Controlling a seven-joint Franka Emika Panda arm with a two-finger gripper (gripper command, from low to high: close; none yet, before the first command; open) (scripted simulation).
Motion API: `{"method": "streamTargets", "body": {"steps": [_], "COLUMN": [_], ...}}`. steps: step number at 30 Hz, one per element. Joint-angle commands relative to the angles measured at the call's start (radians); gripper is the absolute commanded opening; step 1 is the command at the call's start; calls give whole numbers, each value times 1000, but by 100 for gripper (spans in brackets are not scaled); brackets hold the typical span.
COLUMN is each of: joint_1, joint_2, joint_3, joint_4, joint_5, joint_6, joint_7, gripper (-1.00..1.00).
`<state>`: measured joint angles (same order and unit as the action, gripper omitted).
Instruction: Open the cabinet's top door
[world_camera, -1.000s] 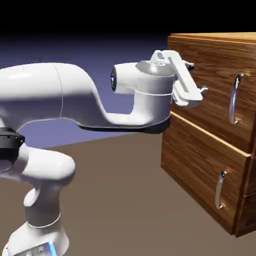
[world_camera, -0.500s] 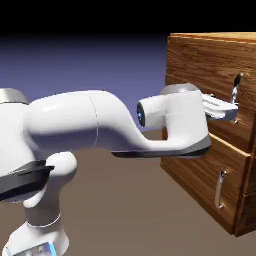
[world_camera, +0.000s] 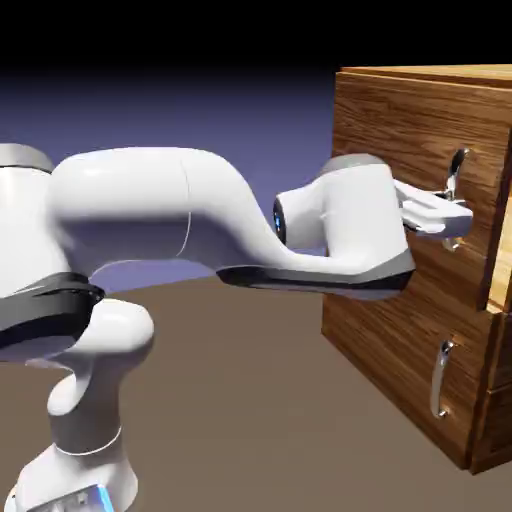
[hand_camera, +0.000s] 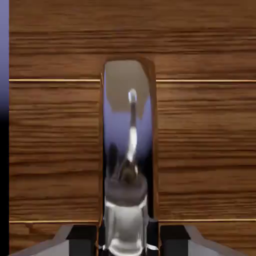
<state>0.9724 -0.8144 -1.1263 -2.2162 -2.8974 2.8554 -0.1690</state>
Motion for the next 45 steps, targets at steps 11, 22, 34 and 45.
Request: {"method": "streamTargets", "body": {"steps": [11, 22, 34, 45], "joint_1": [-399, -755, -874, -768], "joint_2": [13, -200, -472, -616], "joint_3": [328, 713, 1057, 1413], "joint_4": [-247, -554, -755, -805], "joint_5": [169, 599, 1120, 1594], "joint_6": [-105, -247, -406, -698], "joint_7": [22, -191, -436, -587], "gripper": [-100, -100, -100, -100]}}
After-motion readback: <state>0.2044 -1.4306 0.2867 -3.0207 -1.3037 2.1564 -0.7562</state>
